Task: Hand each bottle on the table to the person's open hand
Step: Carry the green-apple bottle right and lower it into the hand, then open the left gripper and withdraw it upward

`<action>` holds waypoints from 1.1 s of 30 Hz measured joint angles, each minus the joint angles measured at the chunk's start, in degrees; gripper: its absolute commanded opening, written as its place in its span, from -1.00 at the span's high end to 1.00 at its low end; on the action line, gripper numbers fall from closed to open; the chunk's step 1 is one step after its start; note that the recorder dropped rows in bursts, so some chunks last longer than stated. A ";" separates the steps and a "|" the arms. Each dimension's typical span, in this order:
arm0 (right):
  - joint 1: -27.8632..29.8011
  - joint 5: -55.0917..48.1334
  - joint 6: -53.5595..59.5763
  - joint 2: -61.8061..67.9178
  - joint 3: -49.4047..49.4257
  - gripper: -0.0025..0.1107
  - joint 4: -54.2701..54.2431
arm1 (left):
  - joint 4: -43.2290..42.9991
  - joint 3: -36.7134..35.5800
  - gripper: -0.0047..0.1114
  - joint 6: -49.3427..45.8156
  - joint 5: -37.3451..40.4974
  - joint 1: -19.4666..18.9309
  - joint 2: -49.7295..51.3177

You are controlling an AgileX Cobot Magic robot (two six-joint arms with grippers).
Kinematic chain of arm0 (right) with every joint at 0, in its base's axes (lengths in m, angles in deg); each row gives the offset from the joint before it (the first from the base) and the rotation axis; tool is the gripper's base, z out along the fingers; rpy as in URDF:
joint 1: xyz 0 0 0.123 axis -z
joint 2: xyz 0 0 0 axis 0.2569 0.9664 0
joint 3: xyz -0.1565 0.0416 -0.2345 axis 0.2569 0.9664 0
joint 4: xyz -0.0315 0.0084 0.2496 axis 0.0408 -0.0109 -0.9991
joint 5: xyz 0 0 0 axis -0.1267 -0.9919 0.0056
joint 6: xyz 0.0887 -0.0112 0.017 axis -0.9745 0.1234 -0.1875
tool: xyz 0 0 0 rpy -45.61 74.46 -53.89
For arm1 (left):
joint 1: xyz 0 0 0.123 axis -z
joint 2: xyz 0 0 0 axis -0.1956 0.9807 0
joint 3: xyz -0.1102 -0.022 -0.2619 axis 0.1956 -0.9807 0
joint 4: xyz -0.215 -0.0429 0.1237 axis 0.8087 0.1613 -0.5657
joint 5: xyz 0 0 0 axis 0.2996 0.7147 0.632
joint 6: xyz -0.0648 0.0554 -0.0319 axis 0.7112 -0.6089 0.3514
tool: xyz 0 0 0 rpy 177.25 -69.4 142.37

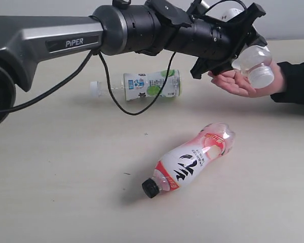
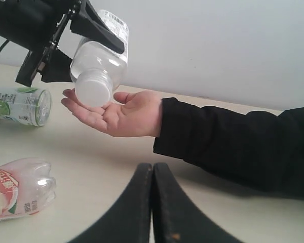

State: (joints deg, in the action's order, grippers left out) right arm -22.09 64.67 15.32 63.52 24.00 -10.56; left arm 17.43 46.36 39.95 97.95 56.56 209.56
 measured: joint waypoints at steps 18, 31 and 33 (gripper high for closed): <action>0.00 0.00 0.00 0.00 0.00 0.96 0.00 | 0.63 8.00 0.56 -1.13 5.81 0.00 8.09; 0.00 0.00 0.00 0.00 0.00 0.96 0.00 | 0.53 8.18 -0.48 -2.59 10.41 0.00 7.99; 0.00 0.00 0.00 0.00 0.00 0.96 0.00 | 0.13 8.18 -0.48 -3.13 11.03 -0.11 7.59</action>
State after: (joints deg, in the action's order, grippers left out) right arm -22.09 64.67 15.32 63.52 24.00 -10.56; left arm 17.56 54.54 36.81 108.98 56.45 217.15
